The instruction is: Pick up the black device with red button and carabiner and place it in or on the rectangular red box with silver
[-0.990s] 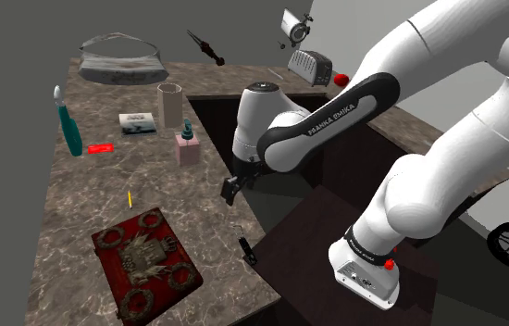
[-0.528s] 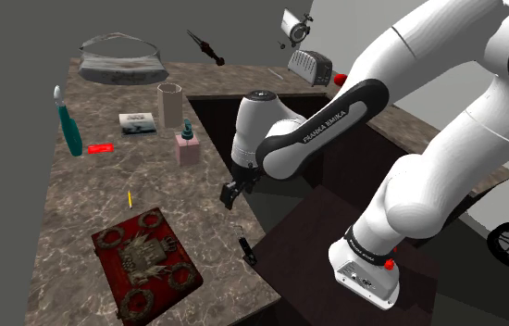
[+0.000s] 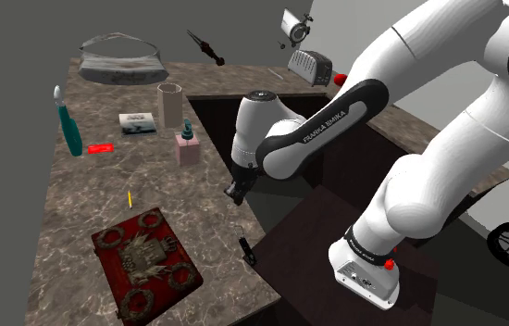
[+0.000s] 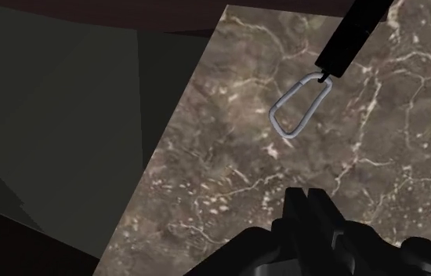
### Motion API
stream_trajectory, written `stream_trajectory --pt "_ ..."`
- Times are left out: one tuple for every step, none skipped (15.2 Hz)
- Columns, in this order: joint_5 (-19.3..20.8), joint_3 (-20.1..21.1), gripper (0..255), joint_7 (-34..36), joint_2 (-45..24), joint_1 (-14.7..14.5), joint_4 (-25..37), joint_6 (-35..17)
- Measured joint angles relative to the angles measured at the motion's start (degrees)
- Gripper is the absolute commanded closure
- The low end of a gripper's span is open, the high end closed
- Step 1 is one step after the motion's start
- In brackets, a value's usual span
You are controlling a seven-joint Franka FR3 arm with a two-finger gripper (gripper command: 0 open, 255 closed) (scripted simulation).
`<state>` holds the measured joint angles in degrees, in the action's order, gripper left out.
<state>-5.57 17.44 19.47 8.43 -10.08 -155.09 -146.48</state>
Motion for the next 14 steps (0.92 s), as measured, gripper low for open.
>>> stream_trajectory --pt "0.0 0.0 255 0.0 0.0 0.0 0.0 0.0" --pt "0.0 0.0 255 0.0 0.0 0.0 0.0 0.0" --pt "0.0 0.0 255 0.0 0.0 0.0 0.0 0.0" --pt "0.0 0.0 255 0.0 0.0 0.0 0.0 0.0" --pt "0.0 0.0 0 0.0 0.0 0.0 0.0 0.0" --pt "0.0 0.0 0 0.0 0.0 0.0 0.0 0.0" --pt "-0.13 0.51 0 1.97 0.07 -0.03 -1.04 -1.37" --pt "-0.39 1.29 0 5.42 0.46 -0.06 -2.93 -3.55" --pt "-0.09 2.54 0 10.01 -0.14 0.12 -4.87 -6.74" --pt "0.71 4.3 0 15.78 -0.9 0.37 -6.43 -9.95" --pt "1.88 6.13 0 22.25 -1.15 0.88 -8.17 -12.82" --pt "4.41 8.38 0 29.53 -2.01 2.23 -9.52 -15.75" --pt "9.36 11.58 0 38.71 -4.1 5.05 -10.26 -19.04" --pt "16.39 13.76 0 48.94 -5.64 7.57 -10.91 -21.5"
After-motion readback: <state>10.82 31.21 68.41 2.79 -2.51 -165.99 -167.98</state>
